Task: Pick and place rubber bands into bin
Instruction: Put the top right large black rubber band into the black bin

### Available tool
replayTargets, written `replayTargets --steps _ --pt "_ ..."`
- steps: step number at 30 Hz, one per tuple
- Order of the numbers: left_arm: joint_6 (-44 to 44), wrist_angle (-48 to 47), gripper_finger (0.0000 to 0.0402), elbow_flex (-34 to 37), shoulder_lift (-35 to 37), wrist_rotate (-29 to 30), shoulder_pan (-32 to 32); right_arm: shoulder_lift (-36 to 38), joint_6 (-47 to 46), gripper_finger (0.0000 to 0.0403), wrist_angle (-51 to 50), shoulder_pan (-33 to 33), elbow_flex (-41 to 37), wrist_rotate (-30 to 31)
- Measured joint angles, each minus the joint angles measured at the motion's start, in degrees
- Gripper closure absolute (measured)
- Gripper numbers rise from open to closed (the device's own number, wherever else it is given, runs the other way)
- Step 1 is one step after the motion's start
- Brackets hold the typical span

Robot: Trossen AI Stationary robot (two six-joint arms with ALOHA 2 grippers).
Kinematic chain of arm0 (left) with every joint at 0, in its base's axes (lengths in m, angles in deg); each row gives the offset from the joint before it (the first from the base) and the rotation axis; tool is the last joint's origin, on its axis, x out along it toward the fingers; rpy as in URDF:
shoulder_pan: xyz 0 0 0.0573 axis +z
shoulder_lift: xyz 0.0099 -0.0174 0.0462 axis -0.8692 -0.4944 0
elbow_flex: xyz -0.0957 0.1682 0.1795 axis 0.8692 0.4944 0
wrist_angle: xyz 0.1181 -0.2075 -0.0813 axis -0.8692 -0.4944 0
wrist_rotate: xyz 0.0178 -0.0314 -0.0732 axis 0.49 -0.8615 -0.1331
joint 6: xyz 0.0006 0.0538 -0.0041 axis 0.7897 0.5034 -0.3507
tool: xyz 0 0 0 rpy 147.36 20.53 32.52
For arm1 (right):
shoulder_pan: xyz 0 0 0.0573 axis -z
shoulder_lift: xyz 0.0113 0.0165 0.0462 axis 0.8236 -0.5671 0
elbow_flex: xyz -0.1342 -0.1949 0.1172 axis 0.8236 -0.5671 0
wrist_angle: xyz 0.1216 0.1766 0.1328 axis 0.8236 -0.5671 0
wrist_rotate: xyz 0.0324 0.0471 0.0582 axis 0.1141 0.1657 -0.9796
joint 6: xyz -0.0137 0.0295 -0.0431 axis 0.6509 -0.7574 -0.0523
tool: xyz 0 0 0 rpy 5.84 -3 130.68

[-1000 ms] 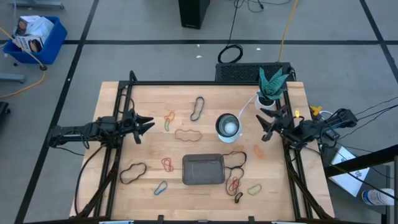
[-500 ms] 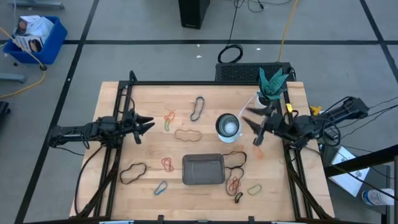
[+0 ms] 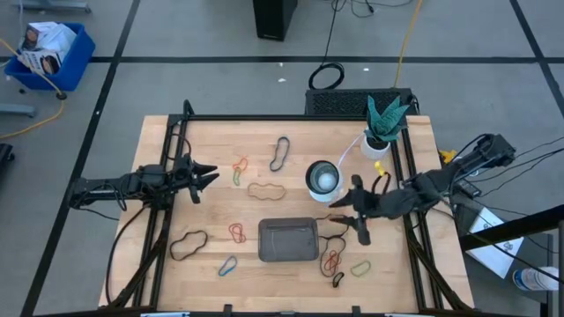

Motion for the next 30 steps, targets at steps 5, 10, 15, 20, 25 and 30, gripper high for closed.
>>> replayTargets --steps 5,10,15,20,25,30 --pt "1.9 -0.1 0.0247 0.0 0.0 0.0 0.0 -3.7 -6.9 0.0237 -7.9 -0.1 0.0 -7.6" --pt "2.7 -0.1 0.0247 0.0 0.0 0.0 0.0 -8.9 -7.3 0.0237 -13.0 -0.2 -0.3 -11.9" --pt "2.7 -0.1 0.0247 0.0 0.0 0.0 0.0 -14.4 -1.5 0.0237 -13.2 -0.2 -2.2 -11.7" --pt "2.8 -0.1 0.0247 0.0 0.0 0.0 0.0 -19.0 0.1 0.0237 -13.1 -0.1 -4.7 -11.7" --pt "2.8 -0.1 0.0247 0.0 0.0 0.0 0.0 -21.0 -0.9 0.0237 -11.0 -0.1 -7.1 -11.7" --pt "2.8 -0.2 0.0247 0.0 0.0 0.0 0.0 -21.8 -0.9 0.0237 -7.0 -0.1 -10.0 -13.7"
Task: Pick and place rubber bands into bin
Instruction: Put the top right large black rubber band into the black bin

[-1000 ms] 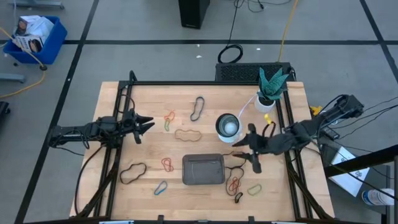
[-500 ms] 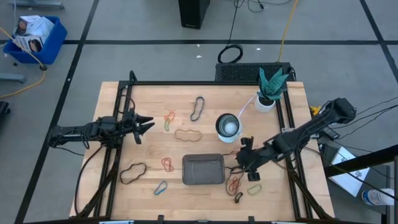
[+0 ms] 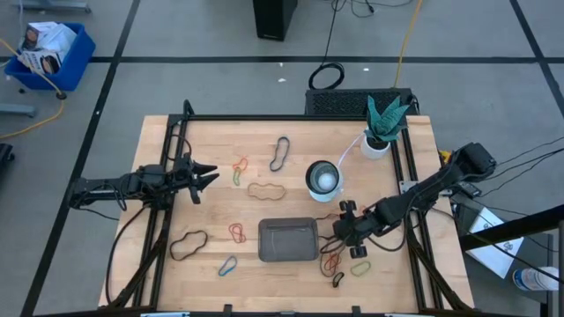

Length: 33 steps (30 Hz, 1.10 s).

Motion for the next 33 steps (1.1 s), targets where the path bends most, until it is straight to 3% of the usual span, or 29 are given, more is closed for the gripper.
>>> replayTargets --steps 7,20,24,33 --pt "0.0 0.0 0.0247 0.0 0.0 0.0 0.0 0.1 -1.8 0.0259 4.1 0.0 -3.8 -0.9" --pt "0.0 0.0 0.0247 0.0 0.0 0.8 0.0 0.2 -1.9 0.0392 4.7 0.1 -5.5 -1.8" --pt "0.0 0.0 0.0247 0.0 0.0 1.1 0.0 0.2 -2.3 0.0395 6.0 0.1 -5.5 -4.0" --pt "0.0 0.0 0.0247 0.0 0.0 1.1 0.0 3.9 -6.9 0.0401 5.7 0.1 -5.5 -2.8"
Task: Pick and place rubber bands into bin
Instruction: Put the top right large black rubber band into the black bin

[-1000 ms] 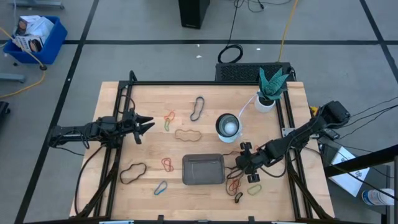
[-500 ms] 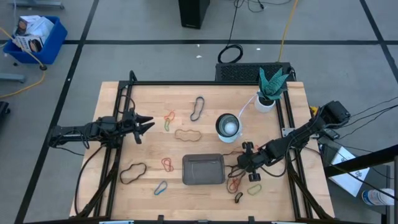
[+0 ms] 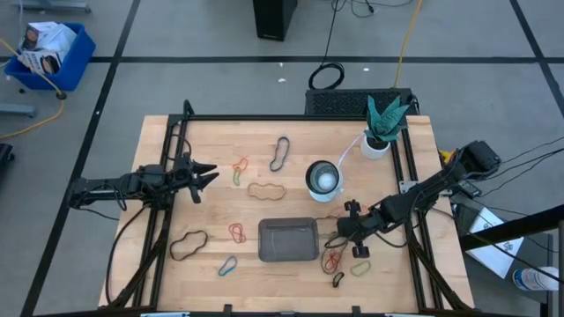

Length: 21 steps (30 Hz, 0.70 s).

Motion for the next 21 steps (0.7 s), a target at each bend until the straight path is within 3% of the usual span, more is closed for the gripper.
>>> replayTargets --steps 11,18,21 --pt "0.0 0.0 0.0247 0.0 0.0 0.0 0.0 14.0 -2.3 0.0402 4.5 -0.1 0.0 8.8" --pt "0.0 0.0 0.0247 0.0 0.0 0.0 0.0 20.8 9.1 0.0402 26.9 0.0 0.3 9.8" --pt "0.0 0.0 0.0247 0.0 0.0 0.0 0.0 21.1 15.0 0.0402 27.7 0.1 4.3 9.9"
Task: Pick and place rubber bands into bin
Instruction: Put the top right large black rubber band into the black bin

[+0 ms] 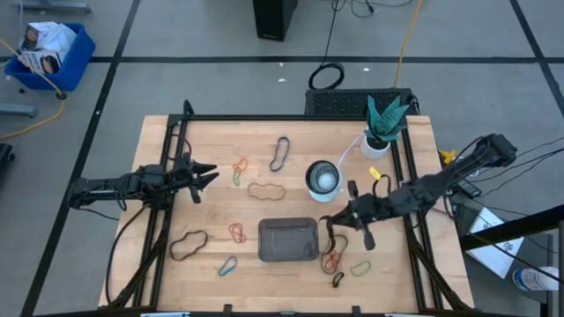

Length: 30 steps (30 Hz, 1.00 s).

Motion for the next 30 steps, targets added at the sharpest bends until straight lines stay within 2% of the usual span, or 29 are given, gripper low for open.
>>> replayTargets --steps 5,10,14,19,30 --pt "0.0 0.0 0.0247 0.0 0.0 0.0 0.0 -4.7 7.4 0.0402 -9.6 1.0 12.7 1.4" --pt "0.0 0.1 0.0247 0.0 0.0 0.0 0.0 -13.8 12.3 0.0403 -19.6 2.6 26.6 1.4" --pt "-0.2 0.1 0.0247 0.0 0.0 0.0 0.0 -22.1 13.8 0.0403 -25.3 4.2 34.4 1.3" --pt "-0.1 0.1 0.0247 0.0 0.0 0.0 0.0 -30.0 13.6 0.0403 -26.7 6.0 36.3 1.2" --pt "0.1 0.1 0.0247 0.0 0.0 0.0 0.0 -42.1 4.3 0.0403 -27.4 7.6 36.3 -0.6"
